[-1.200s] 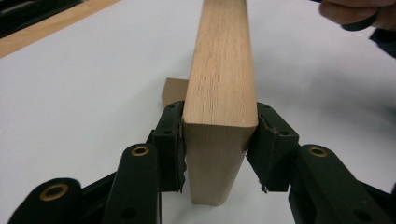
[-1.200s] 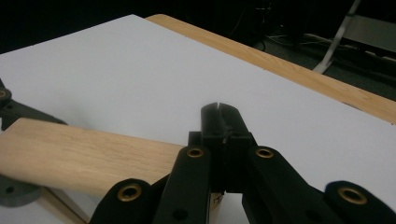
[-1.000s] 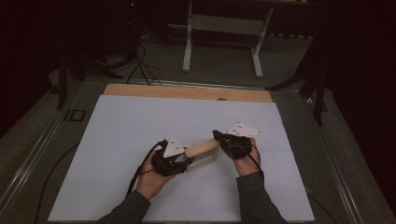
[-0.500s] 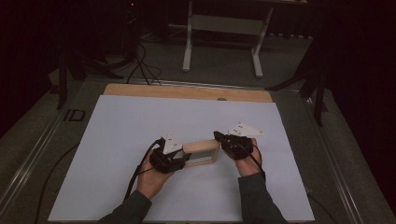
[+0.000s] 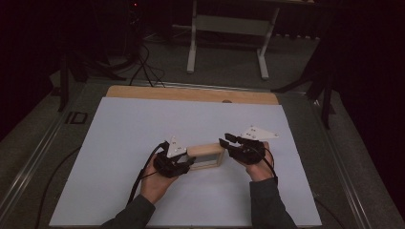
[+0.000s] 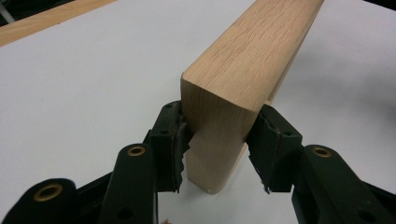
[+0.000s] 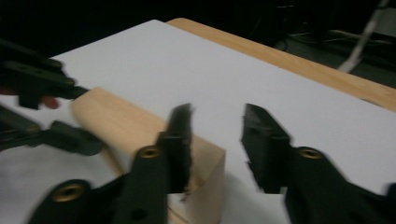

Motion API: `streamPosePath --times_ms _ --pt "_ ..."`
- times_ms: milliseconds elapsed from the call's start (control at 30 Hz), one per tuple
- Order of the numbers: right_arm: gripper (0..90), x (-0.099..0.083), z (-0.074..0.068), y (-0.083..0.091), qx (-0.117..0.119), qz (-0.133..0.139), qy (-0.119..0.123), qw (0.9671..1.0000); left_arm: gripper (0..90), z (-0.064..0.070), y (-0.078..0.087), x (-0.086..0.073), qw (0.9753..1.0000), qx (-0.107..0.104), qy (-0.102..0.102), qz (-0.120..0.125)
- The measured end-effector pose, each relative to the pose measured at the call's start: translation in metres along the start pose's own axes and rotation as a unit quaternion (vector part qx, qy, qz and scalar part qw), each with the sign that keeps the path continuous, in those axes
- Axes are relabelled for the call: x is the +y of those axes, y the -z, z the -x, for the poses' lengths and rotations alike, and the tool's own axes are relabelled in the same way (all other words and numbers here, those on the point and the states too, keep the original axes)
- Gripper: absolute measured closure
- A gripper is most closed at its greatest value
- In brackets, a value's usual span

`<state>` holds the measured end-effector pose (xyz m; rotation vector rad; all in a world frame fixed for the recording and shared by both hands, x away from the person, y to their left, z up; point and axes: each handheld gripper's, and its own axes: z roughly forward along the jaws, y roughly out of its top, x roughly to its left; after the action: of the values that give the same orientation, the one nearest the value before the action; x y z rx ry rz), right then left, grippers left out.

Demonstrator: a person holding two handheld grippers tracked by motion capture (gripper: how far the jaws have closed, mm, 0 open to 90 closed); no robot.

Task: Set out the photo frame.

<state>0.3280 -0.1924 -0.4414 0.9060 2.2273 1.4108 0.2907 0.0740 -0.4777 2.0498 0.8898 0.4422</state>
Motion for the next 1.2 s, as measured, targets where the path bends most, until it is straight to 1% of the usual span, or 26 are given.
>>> streamPosePath --times_ms 33,100,133,200,267,367,433,500,667,767,833,1000,1200 --pt "57.6 0.000 0.000 0.001 0.004 -0.001 -0.001 1.0000 56.6 0.000 -0.001 -0.001 1.0000 0.000 0.001 -0.001" --pt "52.0 -0.002 0.001 0.004 0.020 -0.005 -0.002 0.9998 56.6 0.000 -0.002 -0.001 1.0000 0.000 0.000 -0.003" --pt "49.6 -0.003 0.002 0.005 0.025 -0.007 0.000 0.9997 56.6 0.000 -0.003 -0.002 1.0000 0.000 0.002 -0.004" --pt "45.5 -0.006 0.003 0.006 0.047 -0.016 0.004 0.9988 56.7 0.000 -0.003 -0.002 1.0000 0.001 0.002 -0.007" --pt "42.0 -0.010 0.004 0.004 0.061 -0.026 0.010 0.9978 56.8 0.000 -0.004 -0.003 1.0000 0.001 0.002 -0.009" --pt "38.7 -0.016 0.003 -0.003 0.073 -0.040 0.015 0.9964 56.9 0.000 -0.005 -0.004 0.9999 0.002 0.000 -0.012" --pt "36.8 -0.018 0.002 -0.008 0.077 -0.048 0.021 0.9956 57.0 0.000 -0.006 -0.005 0.9999 0.002 0.004 -0.013" --pt "36.2 -0.019 0.001 -0.013 0.075 -0.057 0.028 0.9951 57.0 0.000 -0.007 -0.006 0.9998 0.003 0.002 -0.018" --pt "35.6 -0.026 0.001 -0.022 0.075 -0.077 0.030 0.9938 57.4 0.000 -0.010 -0.009 0.9998 0.005 0.005 -0.021" --pt "35.6 -0.030 0.002 -0.026 0.076 -0.082 0.029 0.9933 57.9 -0.001 -0.011 -0.009 0.9997 0.004 0.005 -0.022" --pt "35.9 -0.031 0.002 -0.027 0.075 -0.084 0.030 0.9932 58.2 -0.001 -0.010 -0.009 0.9998 0.004 0.001 -0.022" --pt "41.7 -0.031 0.002 -0.028 0.067 -0.085 0.034 0.9935 58.5 -0.003 -0.010 -0.008 0.9997 0.004 -0.004 -0.024" --pt "48.4 -0.031 0.001 -0.030 0.055 -0.080 0.034 0.9947 58.3 -0.011 -0.010 -0.006 0.9996 0.000 0.002 -0.027"
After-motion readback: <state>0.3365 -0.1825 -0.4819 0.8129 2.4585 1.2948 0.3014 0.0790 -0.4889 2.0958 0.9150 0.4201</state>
